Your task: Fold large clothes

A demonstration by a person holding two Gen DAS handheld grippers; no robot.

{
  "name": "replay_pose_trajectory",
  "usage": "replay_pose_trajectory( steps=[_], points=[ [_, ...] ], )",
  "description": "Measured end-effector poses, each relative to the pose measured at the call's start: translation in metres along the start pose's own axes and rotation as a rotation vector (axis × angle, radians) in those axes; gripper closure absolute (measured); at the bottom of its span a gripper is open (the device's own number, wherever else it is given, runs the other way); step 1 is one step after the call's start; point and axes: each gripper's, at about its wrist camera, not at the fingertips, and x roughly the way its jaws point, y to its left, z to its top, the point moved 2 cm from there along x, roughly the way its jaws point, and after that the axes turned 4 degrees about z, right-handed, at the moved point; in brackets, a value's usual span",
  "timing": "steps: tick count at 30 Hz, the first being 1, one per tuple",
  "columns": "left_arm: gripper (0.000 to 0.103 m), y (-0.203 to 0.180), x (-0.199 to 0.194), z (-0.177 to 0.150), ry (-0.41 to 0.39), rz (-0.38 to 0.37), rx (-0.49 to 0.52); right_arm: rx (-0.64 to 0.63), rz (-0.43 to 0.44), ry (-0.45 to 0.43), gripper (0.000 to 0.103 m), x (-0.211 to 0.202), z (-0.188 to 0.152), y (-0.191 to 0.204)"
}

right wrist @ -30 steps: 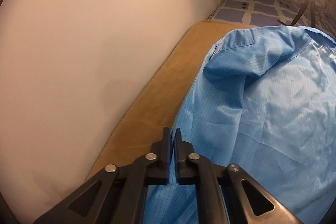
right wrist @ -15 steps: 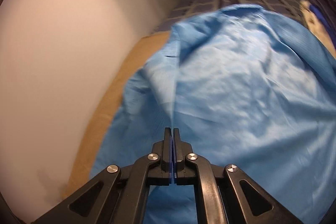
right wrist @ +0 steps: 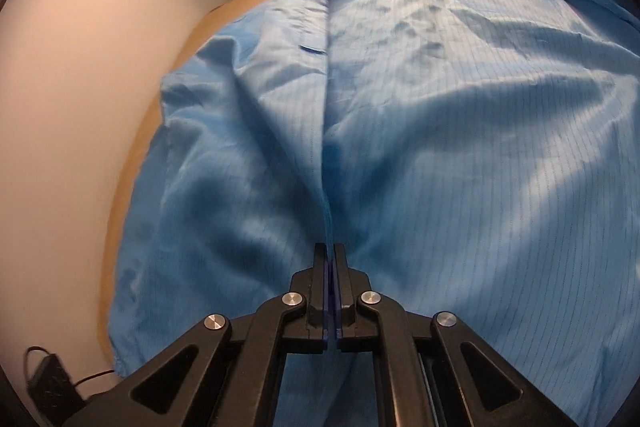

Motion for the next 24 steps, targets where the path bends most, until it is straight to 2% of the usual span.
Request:
replay_pose_trajectory(
  steps=[1, 2, 5, 6, 7, 9, 14, 19, 24],
  points=[
    [0.081, -0.001, 0.002, 0.001, -0.003, -0.01, -0.001, -0.028, 0.006, 0.005, 0.102, -0.003, 0.0, 0.007],
    [0.103, -0.003, 0.004, 0.002, 0.002, -0.025, 0.003, -0.07, -0.019, 0.009, 0.102, -0.005, -0.001, 0.014],
    [0.103, -0.003, -0.001, 0.003, -0.027, -0.009, 0.021, -0.166, -0.102, 0.038, 0.099, -0.007, -0.003, 0.028],
    [0.103, -0.001, -0.006, 0.003, -0.04, -0.001, 0.022, -0.192, -0.15, 0.04, 0.082, -0.01, -0.003, 0.031],
    [0.103, 0.002, -0.012, 0.004, -0.053, 0.007, 0.023, -0.212, -0.187, 0.033, 0.07, -0.012, -0.002, 0.035],
    [0.103, 0.008, -0.025, 0.004, -0.075, 0.023, 0.027, -0.276, -0.236, -0.007, 0.07, -0.025, 0.001, 0.048],
    [0.103, 0.027, -0.044, 0.003, -0.102, 0.053, 0.032, -0.382, -0.207, -0.067, 0.07, -0.03, 0.023, 0.084],
    [0.103, 0.041, -0.048, 0.003, -0.107, 0.061, 0.014, -0.467, -0.154, -0.08, 0.07, 0.003, 0.057, 0.136],
    [0.103, 0.052, -0.051, 0.003, -0.112, 0.046, 0.007, -0.443, -0.081, -0.058, 0.07, 0.059, 0.1, 0.181]
  ],
)
